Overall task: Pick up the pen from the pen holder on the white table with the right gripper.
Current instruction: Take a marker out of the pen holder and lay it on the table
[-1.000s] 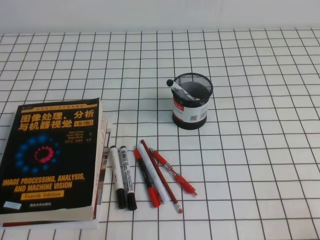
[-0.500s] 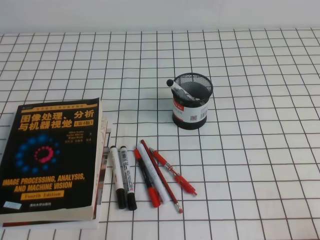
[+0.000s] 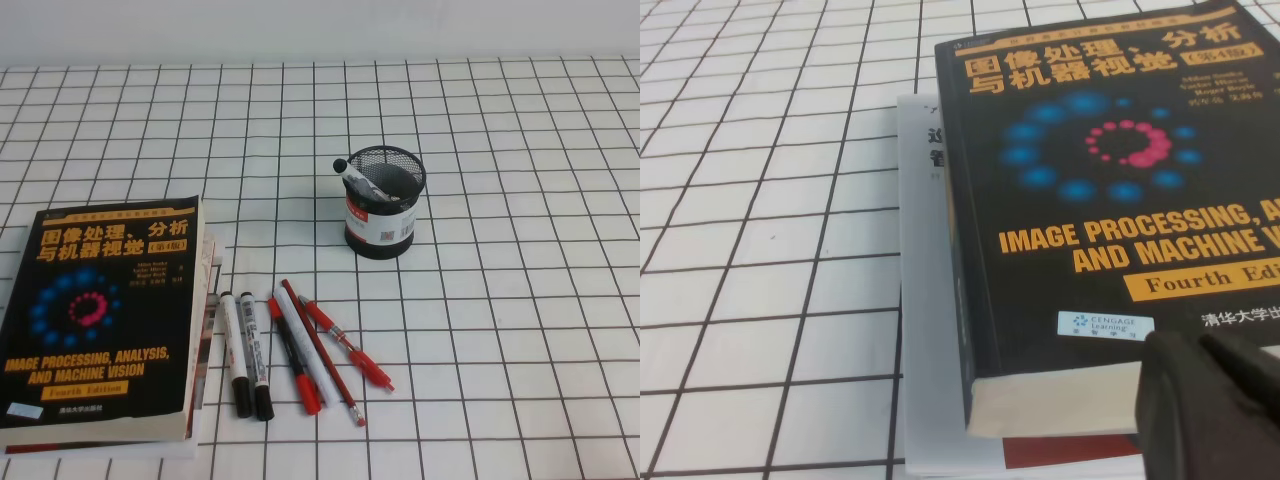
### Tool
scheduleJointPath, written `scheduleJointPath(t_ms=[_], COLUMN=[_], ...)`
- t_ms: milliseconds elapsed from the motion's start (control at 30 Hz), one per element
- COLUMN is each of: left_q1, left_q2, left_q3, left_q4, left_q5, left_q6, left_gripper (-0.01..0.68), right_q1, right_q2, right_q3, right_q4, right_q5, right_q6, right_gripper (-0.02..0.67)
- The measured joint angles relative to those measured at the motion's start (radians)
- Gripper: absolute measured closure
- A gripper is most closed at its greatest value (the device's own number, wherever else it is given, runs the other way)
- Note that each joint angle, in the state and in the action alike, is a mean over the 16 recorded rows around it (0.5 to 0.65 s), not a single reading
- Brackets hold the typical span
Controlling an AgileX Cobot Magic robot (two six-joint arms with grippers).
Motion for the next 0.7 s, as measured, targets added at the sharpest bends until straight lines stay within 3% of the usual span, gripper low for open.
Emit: scheduleJointPath(t_ms=[333,700], left_q1=[0.0,0.0], left_q2=[0.0,0.0], left_q3=[0.0,0.0], left_q4=[0.0,0.0], left_q5=[0.0,0.0], left_q6=[0.0,0.0], left_gripper=[0.677,0.677], right_q1=[0.0,0.0], right_q2=[0.0,0.013], right_q3=[0.002,-0.025], right_q4=[0.319,0.417], right_q5=[-0.14,-0.051], right_q6=[0.0,0.0], right_gripper=[0.664,0.664])
